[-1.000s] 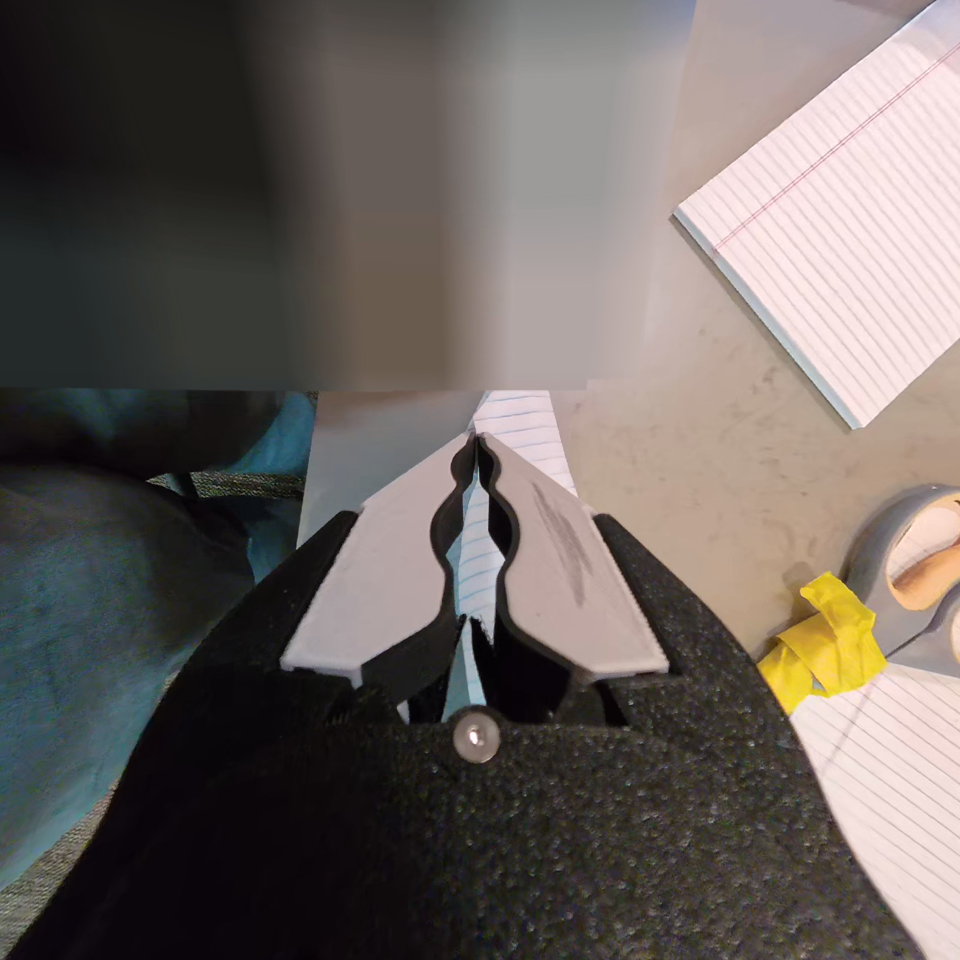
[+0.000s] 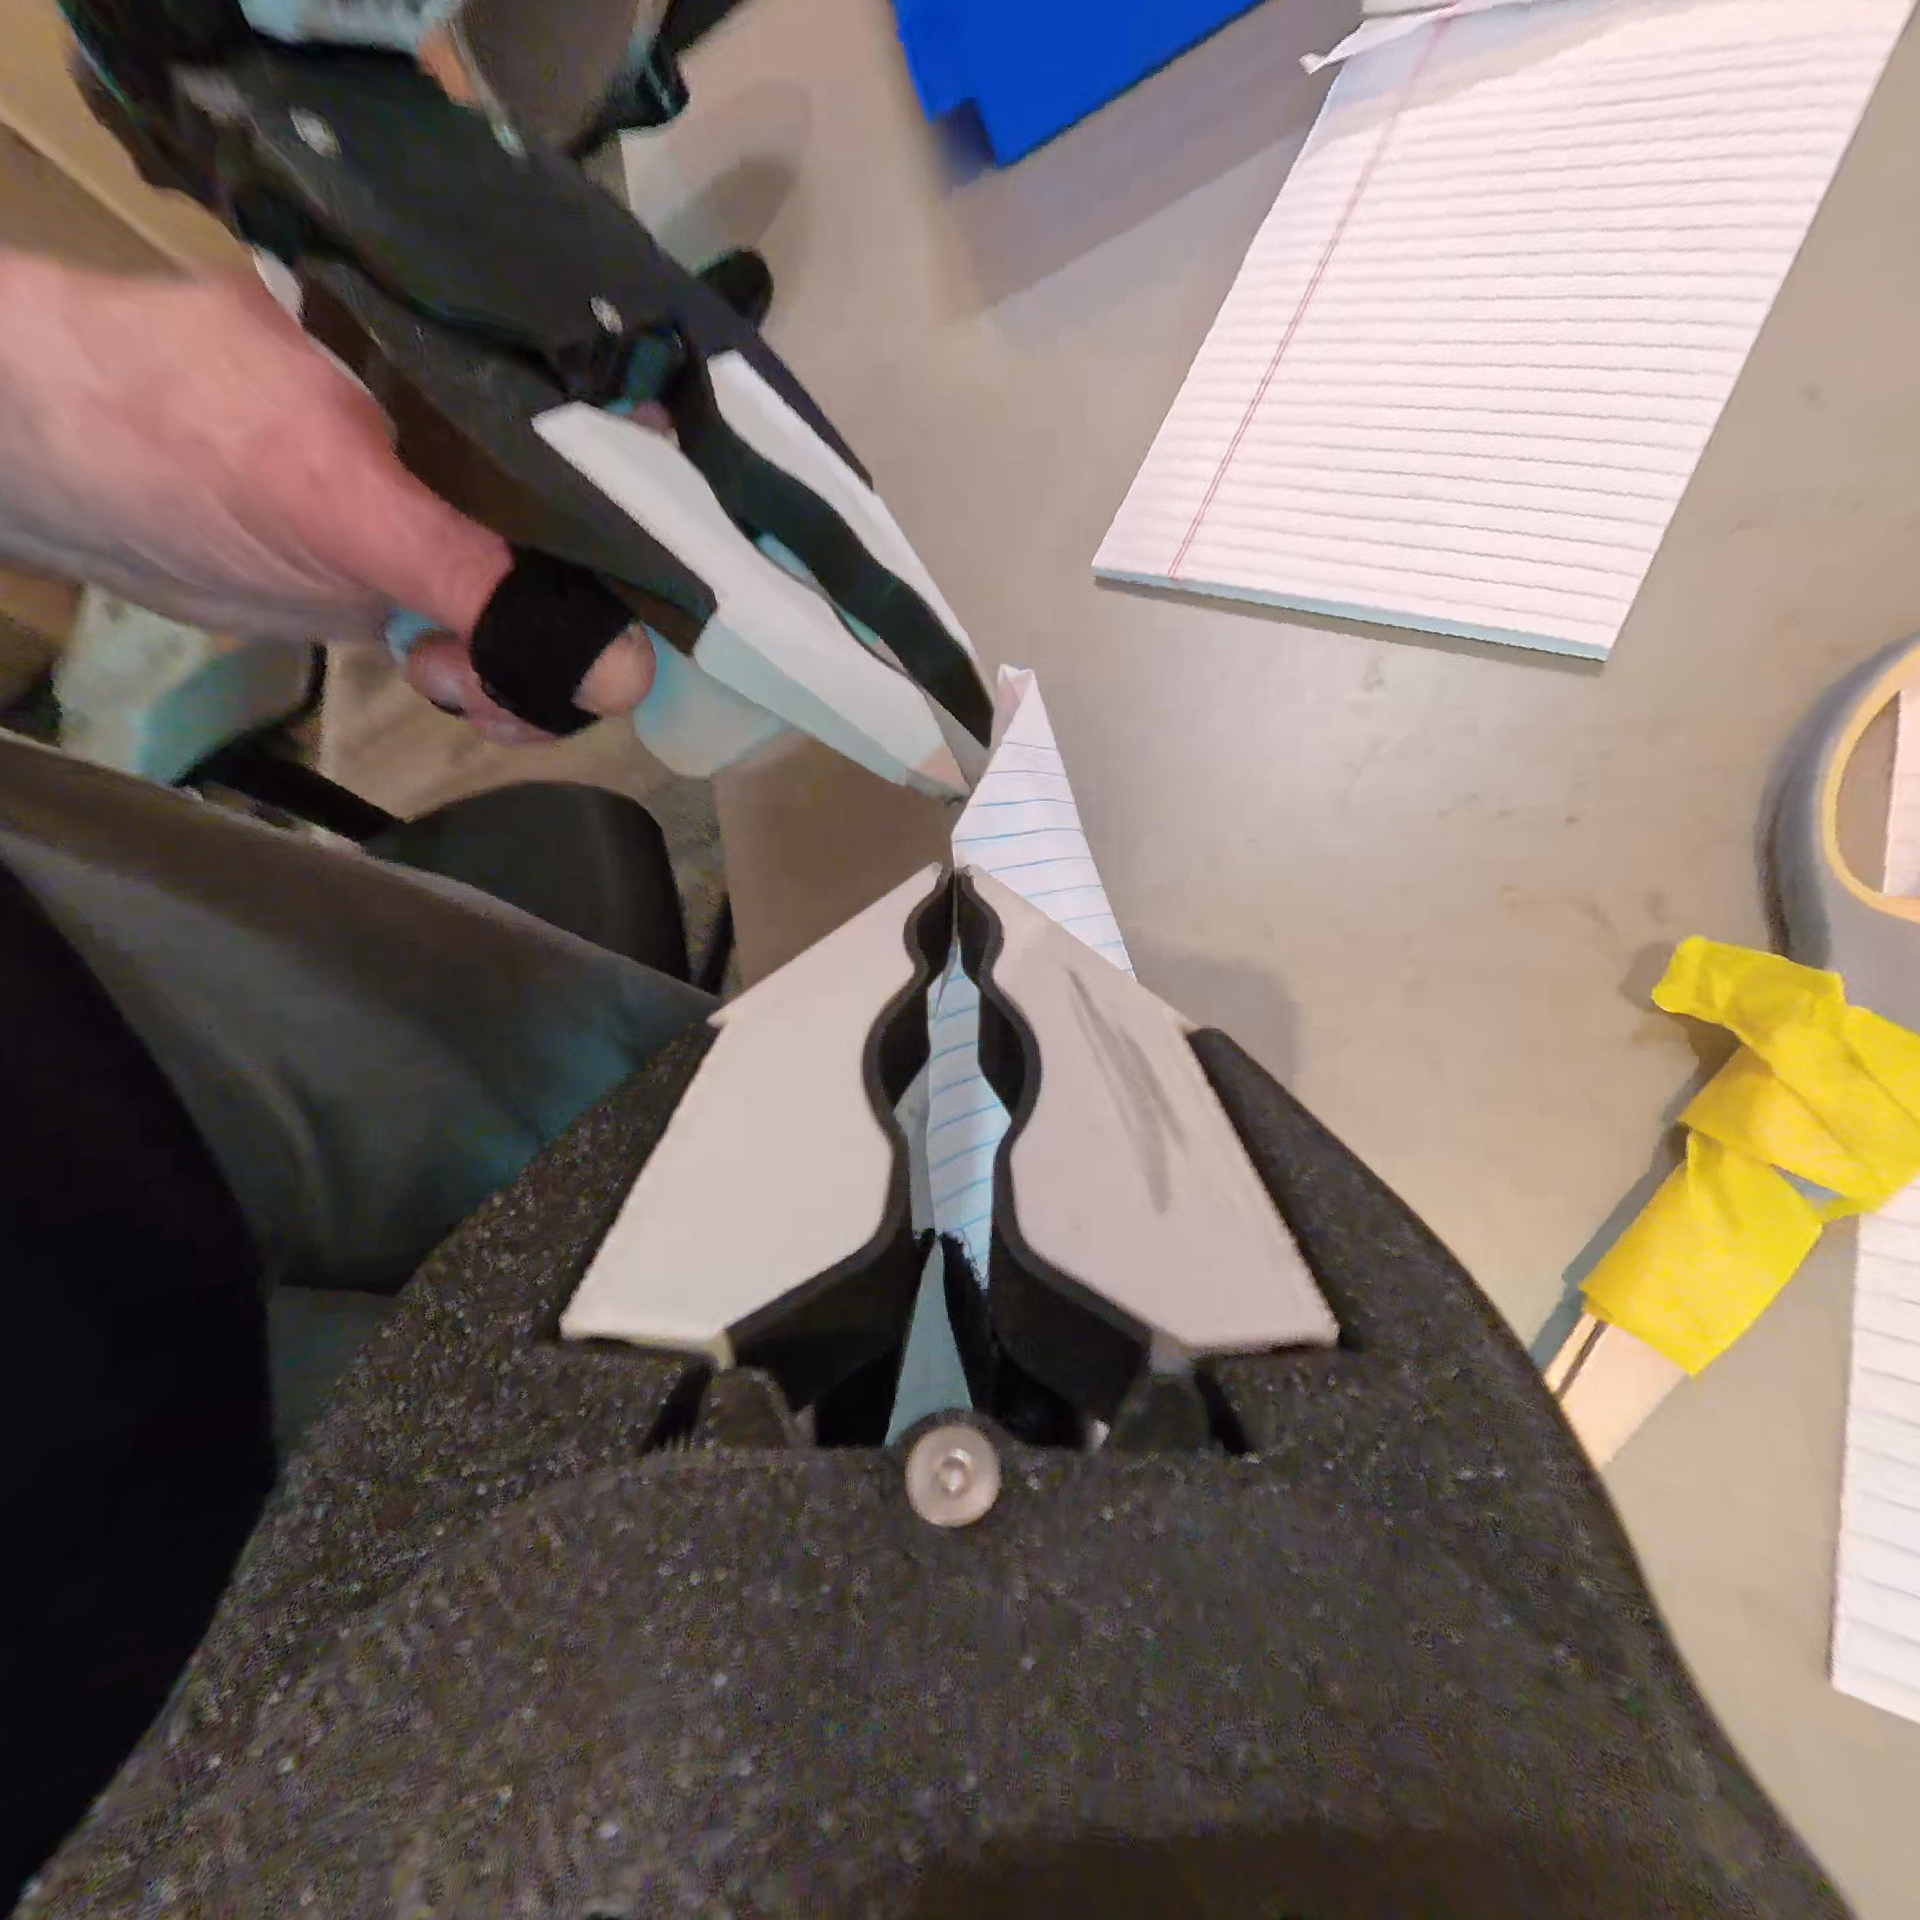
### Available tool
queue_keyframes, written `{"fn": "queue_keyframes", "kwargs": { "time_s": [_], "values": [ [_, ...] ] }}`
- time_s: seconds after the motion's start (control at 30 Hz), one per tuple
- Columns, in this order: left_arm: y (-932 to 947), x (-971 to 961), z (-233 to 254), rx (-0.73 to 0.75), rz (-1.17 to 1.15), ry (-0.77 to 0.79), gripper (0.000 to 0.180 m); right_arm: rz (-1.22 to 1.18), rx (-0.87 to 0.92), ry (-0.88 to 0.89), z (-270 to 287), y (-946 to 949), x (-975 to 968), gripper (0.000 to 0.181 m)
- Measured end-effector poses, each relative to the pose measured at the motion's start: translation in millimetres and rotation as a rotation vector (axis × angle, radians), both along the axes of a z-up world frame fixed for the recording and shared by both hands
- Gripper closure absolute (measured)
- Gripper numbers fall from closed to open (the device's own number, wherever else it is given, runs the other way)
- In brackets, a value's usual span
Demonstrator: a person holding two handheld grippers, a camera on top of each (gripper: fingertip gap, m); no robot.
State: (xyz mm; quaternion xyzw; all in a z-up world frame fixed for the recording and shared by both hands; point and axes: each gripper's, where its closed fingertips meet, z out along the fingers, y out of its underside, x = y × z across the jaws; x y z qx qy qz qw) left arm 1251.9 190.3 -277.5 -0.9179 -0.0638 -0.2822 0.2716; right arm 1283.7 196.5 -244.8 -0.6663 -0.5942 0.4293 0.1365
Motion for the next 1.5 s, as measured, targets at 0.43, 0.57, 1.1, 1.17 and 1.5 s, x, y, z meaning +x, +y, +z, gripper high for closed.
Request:
{"fn": "queue_keyframes", "kwargs": {
  "time_s": [0.43, 0.57, 1.1, 1.17, 1.5],
  "values": [
    [33.2, 14.2, 16.6, 0.083, -0.058, -0.159, 0.178, -0.049, -0.463, 0.026, 28.0, 11.9, 3.5, 0.181],
    [38.5, 24.0, 15.5, 0.082, -0.100, -0.179, 0.178, -0.047, -0.516, 0.004, 25.0, 13.0, 7.8, 0.181],
    [58.2, 40.1, 32.4, 0.060, -0.209, -0.317, 0.180, -0.173, -0.653, 0.063, 31.8, 48.2, 19.4, 0.170],
    [62.0, 37.0, 39.4, 0.071, -0.226, -0.289, 0.180, -0.194, -0.569, 0.075, 36.6, 59.8, 19.3, 0.163],
    [73.7, 36.5, 83.2, 0.180, -0.421, -0.126, 0.180, -0.119, -0.371, 0.047, 59.2, 71.2, -4.5, 0.157]
  ]
}}
